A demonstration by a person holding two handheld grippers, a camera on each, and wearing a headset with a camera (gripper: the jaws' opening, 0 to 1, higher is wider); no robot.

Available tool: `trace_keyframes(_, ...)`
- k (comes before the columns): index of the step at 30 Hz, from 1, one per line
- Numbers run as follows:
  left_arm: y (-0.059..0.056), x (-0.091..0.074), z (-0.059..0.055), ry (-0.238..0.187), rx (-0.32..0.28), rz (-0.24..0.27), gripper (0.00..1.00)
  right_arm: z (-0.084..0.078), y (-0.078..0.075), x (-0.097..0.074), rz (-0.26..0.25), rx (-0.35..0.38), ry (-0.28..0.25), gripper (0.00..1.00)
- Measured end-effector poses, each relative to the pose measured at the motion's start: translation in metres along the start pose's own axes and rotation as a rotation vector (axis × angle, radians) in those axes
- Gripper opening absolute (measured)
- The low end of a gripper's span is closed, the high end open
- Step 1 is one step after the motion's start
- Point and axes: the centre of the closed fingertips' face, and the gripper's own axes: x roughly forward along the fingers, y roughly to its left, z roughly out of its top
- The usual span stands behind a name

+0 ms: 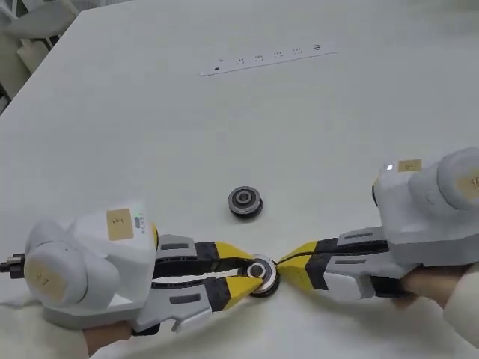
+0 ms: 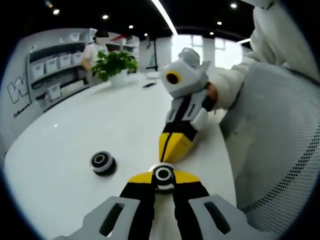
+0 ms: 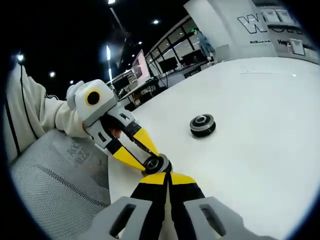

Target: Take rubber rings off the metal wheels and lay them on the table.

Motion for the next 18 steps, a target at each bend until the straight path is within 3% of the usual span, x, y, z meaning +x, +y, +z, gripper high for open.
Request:
trace_keyframes(6, 0.0, 0.0, 0.0, -0.008, 0.0, -0.002, 0.14, 0.006, 0.004, -0.001, 0.031, 0.09, -0.042, 0.0)
trace_keyframes(18, 0.0, 0.0, 0.0, -0.011, 0.0, -0.003, 0.14, 0.009, 0.011, 0.0, 0.046, 0.094, -0.048, 0.0)
